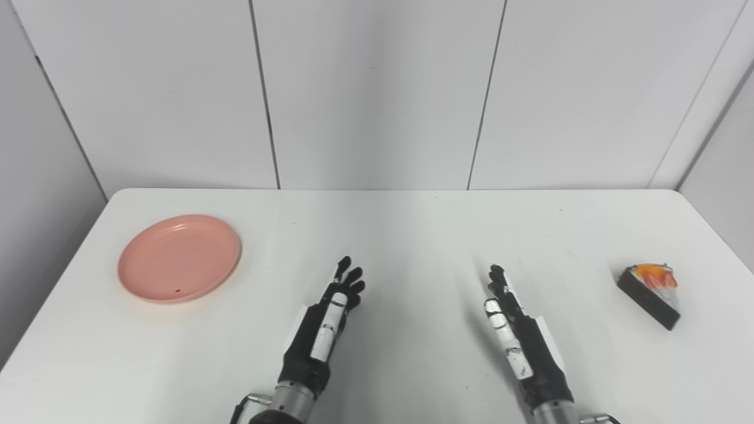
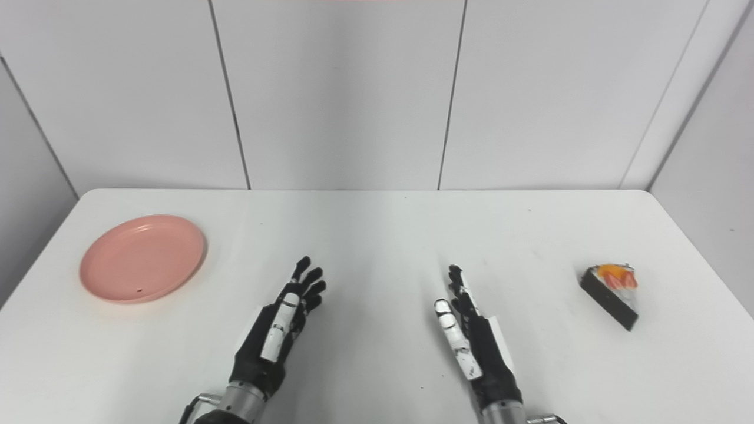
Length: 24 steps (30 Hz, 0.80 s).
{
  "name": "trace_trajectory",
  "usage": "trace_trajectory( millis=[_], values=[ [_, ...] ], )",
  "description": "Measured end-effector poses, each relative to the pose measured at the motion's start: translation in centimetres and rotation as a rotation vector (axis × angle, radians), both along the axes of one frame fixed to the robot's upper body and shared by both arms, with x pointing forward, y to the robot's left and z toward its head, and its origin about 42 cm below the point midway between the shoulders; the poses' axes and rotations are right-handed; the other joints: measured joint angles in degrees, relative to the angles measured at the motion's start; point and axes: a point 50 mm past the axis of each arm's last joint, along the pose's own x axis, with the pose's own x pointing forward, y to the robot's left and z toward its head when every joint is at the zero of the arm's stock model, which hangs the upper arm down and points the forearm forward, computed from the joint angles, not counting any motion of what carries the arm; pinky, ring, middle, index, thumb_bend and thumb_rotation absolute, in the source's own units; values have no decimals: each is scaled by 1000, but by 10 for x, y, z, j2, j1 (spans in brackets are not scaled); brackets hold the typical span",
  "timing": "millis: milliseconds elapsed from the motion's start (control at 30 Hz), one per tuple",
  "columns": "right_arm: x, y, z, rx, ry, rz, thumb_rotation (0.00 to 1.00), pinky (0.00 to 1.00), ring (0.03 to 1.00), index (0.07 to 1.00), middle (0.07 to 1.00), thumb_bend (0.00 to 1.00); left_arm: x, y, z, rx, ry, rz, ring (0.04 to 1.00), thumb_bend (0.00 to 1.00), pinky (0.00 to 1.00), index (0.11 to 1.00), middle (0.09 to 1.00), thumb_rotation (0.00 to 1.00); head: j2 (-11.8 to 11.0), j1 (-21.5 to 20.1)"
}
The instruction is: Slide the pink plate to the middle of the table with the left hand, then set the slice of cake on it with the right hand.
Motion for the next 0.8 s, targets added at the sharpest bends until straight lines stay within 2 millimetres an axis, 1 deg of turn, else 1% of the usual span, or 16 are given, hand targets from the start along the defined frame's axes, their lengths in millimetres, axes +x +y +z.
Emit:
trace_trajectory(
  millis=[67, 100, 133, 267, 500, 800],
  values=[
    [1, -5, -1, 3, 0, 8, 1000, 993, 983, 1000, 999, 314, 1, -4, 0, 13, -7, 3, 953, 373, 949, 978, 967, 1000, -13, 34],
    [1, -8, -1, 8, 2, 9, 1000, 994, 983, 1000, 999, 314, 2, -8, 0, 10, -6, 8, 953, 372, 949, 978, 967, 1000, -13, 34],
    [1, -11, -2, 10, 5, 8, 1000, 997, 985, 1000, 1000, 293, 3, -11, 0, 8, -5, 11, 956, 373, 952, 977, 966, 1000, -14, 45],
    [2, -18, -1, 28, -1, 9, 1000, 1000, 996, 1000, 1000, 269, 3, -18, 0, 10, -6, 19, 964, 381, 958, 980, 971, 1000, -24, 54],
    [4, -21, -2, 40, -8, 20, 1000, 1000, 1000, 1000, 1000, 231, 7, -25, -1, 13, -7, 4, 969, 389, 972, 982, 973, 1000, -27, 59],
    [9, -26, -2, 33, -20, 22, 1000, 1000, 993, 1000, 1000, 258, 10, -28, -1, 13, -8, -3, 966, 378, 966, 982, 972, 1000, -25, 59]
  ],
)
